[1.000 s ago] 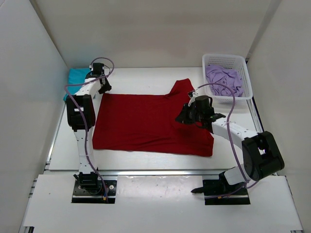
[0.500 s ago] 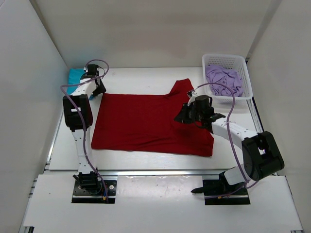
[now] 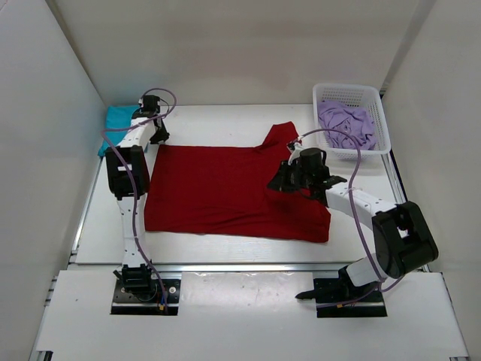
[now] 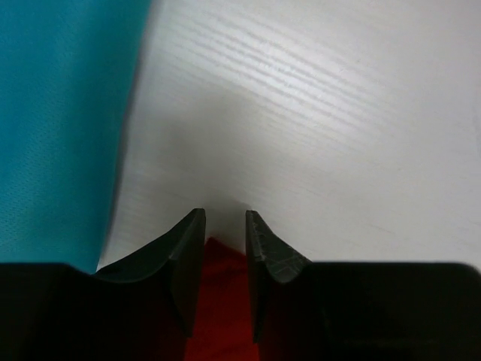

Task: Fold and stack the t-shirts
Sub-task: Grap the side of the flattened tshirt furthest away from the robot with both arms

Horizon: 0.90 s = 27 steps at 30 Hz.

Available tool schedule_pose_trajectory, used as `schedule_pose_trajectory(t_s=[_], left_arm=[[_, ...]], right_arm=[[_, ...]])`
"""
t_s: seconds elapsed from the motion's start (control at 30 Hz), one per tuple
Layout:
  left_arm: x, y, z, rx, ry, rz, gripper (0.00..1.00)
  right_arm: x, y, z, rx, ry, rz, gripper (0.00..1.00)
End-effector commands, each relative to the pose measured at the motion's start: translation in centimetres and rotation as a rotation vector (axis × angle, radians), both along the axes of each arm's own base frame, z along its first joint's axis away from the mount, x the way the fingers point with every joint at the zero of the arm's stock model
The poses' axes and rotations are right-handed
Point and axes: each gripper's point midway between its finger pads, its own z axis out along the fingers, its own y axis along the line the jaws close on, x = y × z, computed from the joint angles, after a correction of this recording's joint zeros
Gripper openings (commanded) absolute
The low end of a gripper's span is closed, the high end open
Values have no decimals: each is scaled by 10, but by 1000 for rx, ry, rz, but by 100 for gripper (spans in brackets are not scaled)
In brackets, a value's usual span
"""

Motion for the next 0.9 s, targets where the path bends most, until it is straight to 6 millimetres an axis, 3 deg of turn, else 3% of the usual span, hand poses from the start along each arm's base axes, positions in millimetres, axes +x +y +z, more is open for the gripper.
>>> schedule_pose_trajectory(t_s=[0.0,0.17,0.3,0.5,0.63,0.67,0.73,0.8,0.83,0.87], left_arm=[[-6,2,9,40,23,-19,41],[-13,5,2,43,48,-9,44],[-15,4,5,51,46,-17,34],[-17,5,8,55,44,-24,27],[-16,5,14,30,16,-16,20],[-18,1,8,28,24,-17,19],[-18,0,13,13,1,-16,17],[-18,0,16,-3,-20,-12,13],[-18,2,19,-8,-31,-8,10],[-22,2,15,-16,-24,-2,6]], right_arm=[[16,-3,36,53,-101,-25,6],[29,-7,52,69,-135,-46,9],[39,-7,54,66,-137,-55,10],[92,-36,55,47,-158,-173,12],[134,-64,45,-10,-175,-274,17],[141,-70,34,-40,-152,-299,18],[159,-80,32,-67,-144,-319,20],[171,-89,16,-108,-117,-337,22],[180,-90,25,-118,-136,-342,25],[187,-101,14,-150,-120,-380,28]])
